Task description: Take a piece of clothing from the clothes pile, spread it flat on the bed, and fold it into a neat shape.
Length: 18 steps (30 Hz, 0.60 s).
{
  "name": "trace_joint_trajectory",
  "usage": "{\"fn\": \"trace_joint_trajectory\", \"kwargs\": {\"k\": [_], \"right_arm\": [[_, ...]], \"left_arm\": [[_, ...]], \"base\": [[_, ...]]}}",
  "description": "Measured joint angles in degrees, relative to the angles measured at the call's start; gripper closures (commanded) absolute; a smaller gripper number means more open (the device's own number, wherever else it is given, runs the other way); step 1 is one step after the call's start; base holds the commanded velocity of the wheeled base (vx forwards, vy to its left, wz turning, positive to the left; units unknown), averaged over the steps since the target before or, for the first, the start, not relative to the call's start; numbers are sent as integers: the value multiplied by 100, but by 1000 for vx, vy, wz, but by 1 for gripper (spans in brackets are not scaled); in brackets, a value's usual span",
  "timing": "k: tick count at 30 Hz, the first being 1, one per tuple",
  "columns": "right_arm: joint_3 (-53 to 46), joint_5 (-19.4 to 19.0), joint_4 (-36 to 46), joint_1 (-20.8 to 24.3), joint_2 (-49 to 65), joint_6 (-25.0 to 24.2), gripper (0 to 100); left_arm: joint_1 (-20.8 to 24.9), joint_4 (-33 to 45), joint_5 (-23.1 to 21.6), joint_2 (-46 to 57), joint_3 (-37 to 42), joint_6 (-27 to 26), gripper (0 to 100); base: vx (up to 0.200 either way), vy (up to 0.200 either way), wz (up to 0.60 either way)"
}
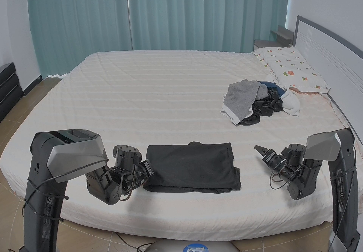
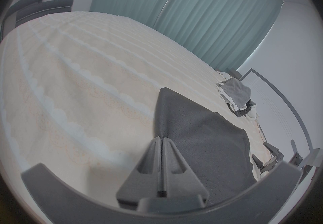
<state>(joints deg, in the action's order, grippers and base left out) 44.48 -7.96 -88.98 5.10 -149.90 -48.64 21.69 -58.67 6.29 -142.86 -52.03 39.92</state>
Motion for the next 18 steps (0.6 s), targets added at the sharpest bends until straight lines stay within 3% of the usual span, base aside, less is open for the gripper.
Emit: {"fn": "trace_joint_trajectory", "kwargs": {"k": [10, 18], "right_arm": [[0, -2, 2, -2, 0, 6, 0], [0, -2, 2, -2, 0, 6, 0]], "left_arm": [[55, 84, 178, 6, -61, -2, 100], [57, 40, 178, 11, -26, -5, 100]], "base": [[0, 0, 0], [0, 200, 0]]}}
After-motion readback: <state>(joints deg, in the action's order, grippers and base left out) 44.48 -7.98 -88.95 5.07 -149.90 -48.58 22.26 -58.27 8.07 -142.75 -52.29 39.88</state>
